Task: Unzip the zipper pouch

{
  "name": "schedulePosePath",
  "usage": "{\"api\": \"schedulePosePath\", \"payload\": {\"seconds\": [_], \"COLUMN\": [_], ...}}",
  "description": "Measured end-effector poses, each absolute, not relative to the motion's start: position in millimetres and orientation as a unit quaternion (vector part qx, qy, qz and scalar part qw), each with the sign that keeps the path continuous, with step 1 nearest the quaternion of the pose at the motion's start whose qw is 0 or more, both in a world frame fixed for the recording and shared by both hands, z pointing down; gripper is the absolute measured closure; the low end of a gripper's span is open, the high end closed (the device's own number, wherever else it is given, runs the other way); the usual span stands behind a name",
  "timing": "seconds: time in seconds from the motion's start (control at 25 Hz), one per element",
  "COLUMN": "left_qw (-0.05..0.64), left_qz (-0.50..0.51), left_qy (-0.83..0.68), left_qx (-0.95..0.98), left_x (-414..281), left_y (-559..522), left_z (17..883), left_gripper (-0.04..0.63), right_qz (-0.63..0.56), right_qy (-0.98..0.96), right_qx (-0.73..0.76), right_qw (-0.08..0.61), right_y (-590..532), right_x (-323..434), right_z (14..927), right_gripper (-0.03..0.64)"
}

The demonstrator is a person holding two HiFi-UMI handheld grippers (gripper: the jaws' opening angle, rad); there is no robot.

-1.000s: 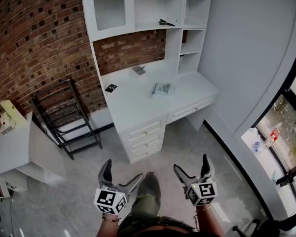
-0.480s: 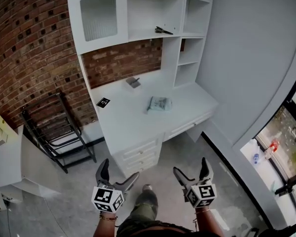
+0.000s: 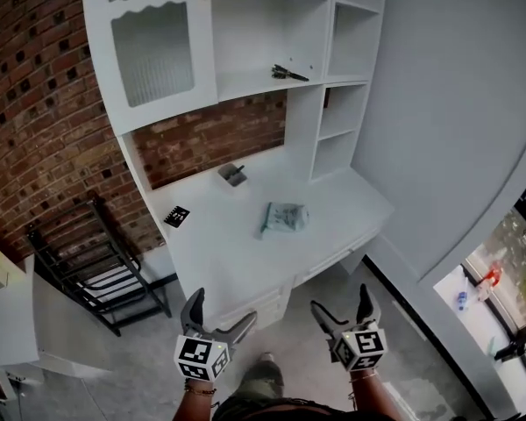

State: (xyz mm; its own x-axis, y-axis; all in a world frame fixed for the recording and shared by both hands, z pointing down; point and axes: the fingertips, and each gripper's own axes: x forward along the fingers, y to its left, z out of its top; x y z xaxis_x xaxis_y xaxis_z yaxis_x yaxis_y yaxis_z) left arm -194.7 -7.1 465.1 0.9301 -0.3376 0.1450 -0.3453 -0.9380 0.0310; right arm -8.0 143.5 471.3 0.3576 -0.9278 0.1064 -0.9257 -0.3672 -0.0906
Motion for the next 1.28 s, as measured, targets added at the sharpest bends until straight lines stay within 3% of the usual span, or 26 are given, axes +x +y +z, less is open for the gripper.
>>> {"api": "schedulePosePath", "payload": {"seconds": [0.6, 1.28], "left_qw": [0.029, 0.056], "left_qz": [0.065, 0.069], "left_qy": [-0.187, -0.205], "left_qx": [0.980, 0.975], "left_x": [-110, -57], "left_y": [-127, -174], "left_z": [463, 477], "left_gripper": [0.031, 0.031], "right_qz": [-0.064, -0.081], "right_qy": [0.578, 0.606], "right_qx": [-0.813, -0.791], "right_qw": [-0.003, -0.028], "right_y": [20, -46], "right_x": [84, 155], "right_z": [475, 492], "right_gripper": [0.058, 0.064]}}
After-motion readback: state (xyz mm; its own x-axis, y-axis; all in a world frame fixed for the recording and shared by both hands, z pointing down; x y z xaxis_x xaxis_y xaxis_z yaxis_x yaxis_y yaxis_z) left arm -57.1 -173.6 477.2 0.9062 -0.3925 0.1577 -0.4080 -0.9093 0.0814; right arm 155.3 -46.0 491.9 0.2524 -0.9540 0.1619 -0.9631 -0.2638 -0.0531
